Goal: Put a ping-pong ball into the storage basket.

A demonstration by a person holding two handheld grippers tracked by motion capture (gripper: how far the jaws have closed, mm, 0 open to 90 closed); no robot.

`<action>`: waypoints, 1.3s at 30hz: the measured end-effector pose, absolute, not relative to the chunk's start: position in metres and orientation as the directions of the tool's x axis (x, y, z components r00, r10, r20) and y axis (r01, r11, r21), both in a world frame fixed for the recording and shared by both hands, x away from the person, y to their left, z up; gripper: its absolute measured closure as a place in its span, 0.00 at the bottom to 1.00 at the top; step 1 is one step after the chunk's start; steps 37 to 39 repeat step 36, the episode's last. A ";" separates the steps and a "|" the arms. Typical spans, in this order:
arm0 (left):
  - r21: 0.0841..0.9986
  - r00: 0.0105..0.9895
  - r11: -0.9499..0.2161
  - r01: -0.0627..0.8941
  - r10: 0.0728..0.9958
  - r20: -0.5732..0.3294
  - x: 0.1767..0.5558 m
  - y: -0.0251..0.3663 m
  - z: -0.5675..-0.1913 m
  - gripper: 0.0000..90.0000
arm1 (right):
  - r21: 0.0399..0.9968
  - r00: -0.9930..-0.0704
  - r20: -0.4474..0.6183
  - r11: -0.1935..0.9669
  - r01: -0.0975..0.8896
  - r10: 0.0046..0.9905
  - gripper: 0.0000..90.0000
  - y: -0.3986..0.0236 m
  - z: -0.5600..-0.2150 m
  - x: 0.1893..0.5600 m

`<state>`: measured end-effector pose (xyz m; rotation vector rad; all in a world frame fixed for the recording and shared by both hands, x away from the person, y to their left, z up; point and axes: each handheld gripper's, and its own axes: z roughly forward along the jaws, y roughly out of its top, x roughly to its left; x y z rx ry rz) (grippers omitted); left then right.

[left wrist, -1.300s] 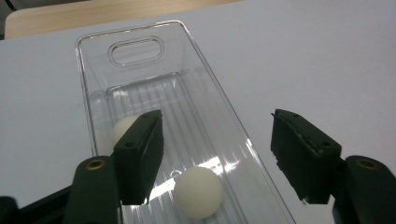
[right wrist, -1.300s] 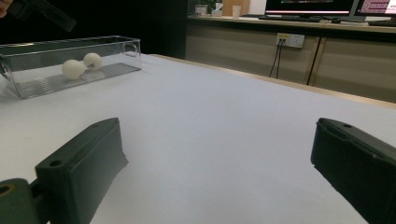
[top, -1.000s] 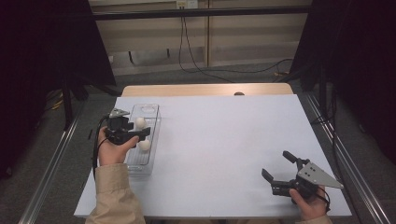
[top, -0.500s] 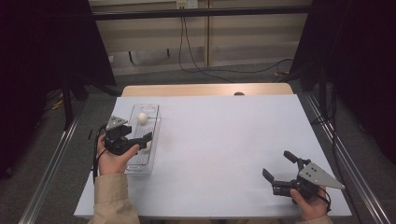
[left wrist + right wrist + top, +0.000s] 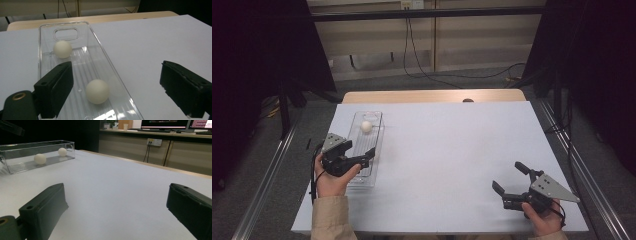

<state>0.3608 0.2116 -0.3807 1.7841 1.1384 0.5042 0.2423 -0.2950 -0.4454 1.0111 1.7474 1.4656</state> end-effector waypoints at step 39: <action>0.923 0.525 -0.056 0.381 0.835 -0.166 0.330 0.207 -0.411 0.08 | 0.981 -0.504 -0.009 0.104 0.161 0.863 0.02 -0.295 -0.447 0.243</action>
